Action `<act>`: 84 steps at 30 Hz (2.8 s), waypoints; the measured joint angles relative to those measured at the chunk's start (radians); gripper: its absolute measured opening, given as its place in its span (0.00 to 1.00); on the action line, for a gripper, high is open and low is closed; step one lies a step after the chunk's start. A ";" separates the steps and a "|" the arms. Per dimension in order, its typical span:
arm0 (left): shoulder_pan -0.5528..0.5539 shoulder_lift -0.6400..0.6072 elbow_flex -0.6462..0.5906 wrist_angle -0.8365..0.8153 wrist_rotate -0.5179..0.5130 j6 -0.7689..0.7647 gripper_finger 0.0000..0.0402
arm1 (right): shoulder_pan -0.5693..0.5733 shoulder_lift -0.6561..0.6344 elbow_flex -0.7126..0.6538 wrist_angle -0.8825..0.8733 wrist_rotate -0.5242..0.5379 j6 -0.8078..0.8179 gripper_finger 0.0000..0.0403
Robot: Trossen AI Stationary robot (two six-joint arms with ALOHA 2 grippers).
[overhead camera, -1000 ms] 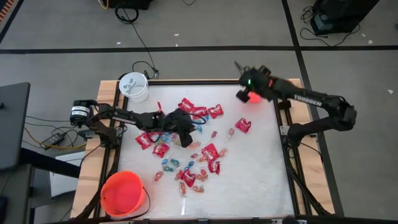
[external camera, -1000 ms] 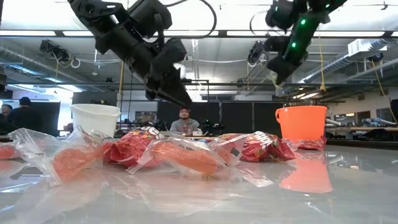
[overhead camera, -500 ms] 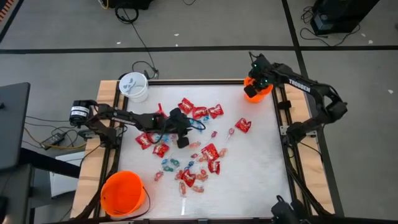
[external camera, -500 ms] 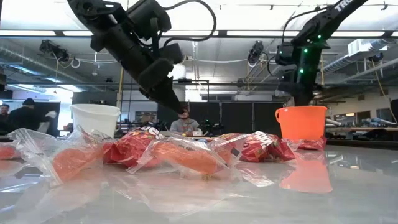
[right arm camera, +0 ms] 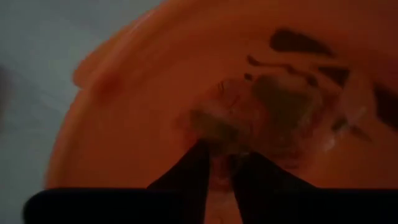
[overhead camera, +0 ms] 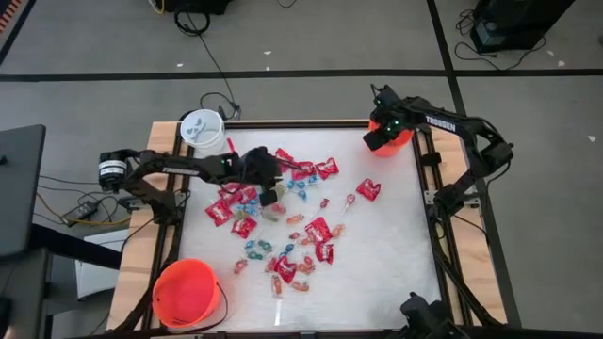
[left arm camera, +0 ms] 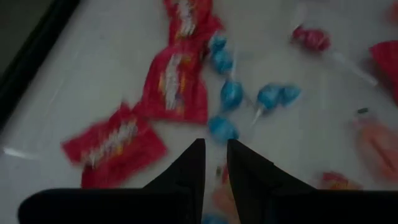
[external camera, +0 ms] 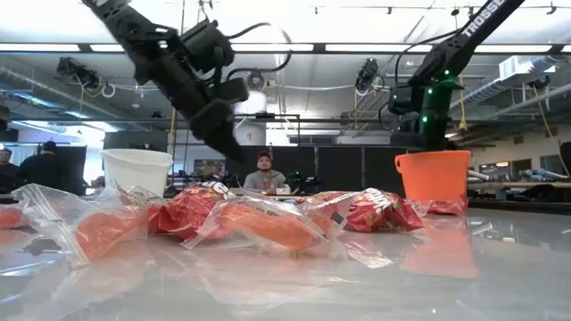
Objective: Sort candy by brand, put in halloween buckets
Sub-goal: Put the green gummy into the top orange bucket, then put the top green gummy into the top orange bucket
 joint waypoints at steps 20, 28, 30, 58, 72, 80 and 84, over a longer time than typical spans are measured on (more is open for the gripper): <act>-0.005 -0.084 -0.143 0.221 0.029 -0.241 0.18 | 0.083 -0.379 0.000 0.013 -0.017 0.028 0.34; -0.005 -0.084 -0.143 0.238 0.016 -0.205 0.18 | 0.332 -0.457 0.000 0.034 -0.069 0.096 0.34; -0.005 -0.079 -0.143 0.238 -0.020 -0.221 0.18 | 0.421 -0.456 -0.015 0.055 -0.051 0.132 0.34; -0.055 -0.055 -0.224 0.322 -0.171 -0.283 0.18 | 0.929 -0.065 -0.276 0.780 -0.020 0.076 0.34; -0.056 0.088 -0.223 0.421 -0.071 -0.251 0.26 | 0.957 0.219 -0.025 0.753 0.059 -0.029 0.34; -0.055 0.207 -0.216 0.461 -0.039 -0.253 0.37 | 0.989 0.165 -0.066 0.732 0.061 0.008 0.34; -0.055 0.207 -0.216 0.463 -0.039 -0.256 0.31 | 0.998 0.159 -0.066 0.750 0.062 0.004 0.34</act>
